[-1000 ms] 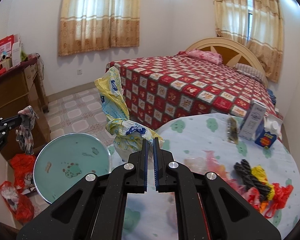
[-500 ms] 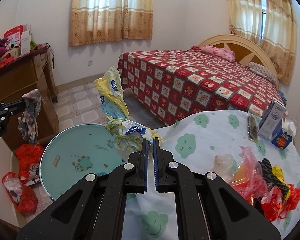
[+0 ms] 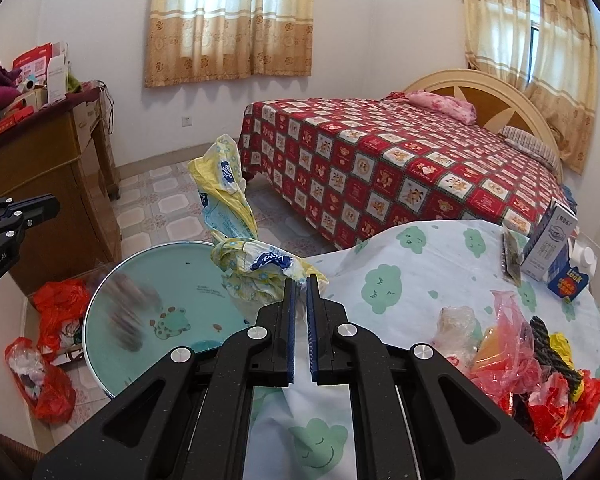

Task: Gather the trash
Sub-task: 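Open the left tool over the basin while the right tool releases its bag, then grasp the pink translucent bag with the left tool while the right grasps the red bag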

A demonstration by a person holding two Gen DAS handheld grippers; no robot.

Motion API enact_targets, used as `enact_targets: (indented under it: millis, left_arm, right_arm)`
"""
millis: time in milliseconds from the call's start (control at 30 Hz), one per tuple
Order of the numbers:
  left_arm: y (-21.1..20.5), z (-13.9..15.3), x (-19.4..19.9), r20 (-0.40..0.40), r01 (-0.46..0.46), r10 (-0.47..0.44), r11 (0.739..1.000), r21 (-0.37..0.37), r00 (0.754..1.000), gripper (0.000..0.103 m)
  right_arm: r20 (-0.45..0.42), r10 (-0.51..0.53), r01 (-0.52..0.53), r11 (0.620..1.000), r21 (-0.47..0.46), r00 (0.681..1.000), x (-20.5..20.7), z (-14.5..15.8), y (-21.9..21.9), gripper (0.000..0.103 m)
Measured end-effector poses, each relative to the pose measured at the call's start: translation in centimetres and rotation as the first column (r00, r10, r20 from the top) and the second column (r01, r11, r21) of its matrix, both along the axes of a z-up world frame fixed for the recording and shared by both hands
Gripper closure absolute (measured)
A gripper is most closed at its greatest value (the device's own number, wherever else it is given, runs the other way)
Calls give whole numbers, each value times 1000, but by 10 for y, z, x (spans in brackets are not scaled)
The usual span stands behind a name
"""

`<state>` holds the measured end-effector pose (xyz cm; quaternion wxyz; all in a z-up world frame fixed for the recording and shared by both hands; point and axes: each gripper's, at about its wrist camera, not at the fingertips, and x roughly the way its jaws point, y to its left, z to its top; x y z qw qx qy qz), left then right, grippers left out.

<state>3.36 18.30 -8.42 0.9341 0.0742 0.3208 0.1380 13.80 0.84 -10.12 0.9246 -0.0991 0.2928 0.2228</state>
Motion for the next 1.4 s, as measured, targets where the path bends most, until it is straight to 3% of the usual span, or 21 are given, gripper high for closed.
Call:
enact_targets:
  millis: [267,333,400,533,800,933,1200,1400]
  left_arm:
    - [-3,-2,0,-6,8,-8,1000,-1,1000,95]
    - [-4,-2,-1,-1,8,-8,1000,0,1000,65]
    - [-7,-2,-2,9,6,-6,1000,10,1000,57]
    - [-8,-3,-1,3,11,-11,1000,11,1000,57]
    - [-7,-4,1,-2,13,-13,1000,8,1000,53]
    - [-8,-4,1,-2,14,-14,1000,9,1000,45]
    - [-41,-25,7,-56,97,-96,995,15,994,41]
    - [-108,-41,10,-86,229,-224,972,52,971,37]
  right_arm:
    - [-12,25,-25,1000,4,1000,0,-3,2,96]
    - [-14,50,-49,999,16,999,-2,-4,4,95]
    - [-21,65,-65,998,11,998,-3,-6,7,92]
    - [-25,67,-67,998,10,997,-5,-9,8,81]
    - [-28,49,-48,999,24,998,-5,-10,2,77]
    - [-14,20,-20,1000,12,1000,-9,-7,-8,77]
    - [51,-154,153,988,14,987,-36,9,-91,71]
    - [64,-354,352,935,38,933,-58,11,-184,67]
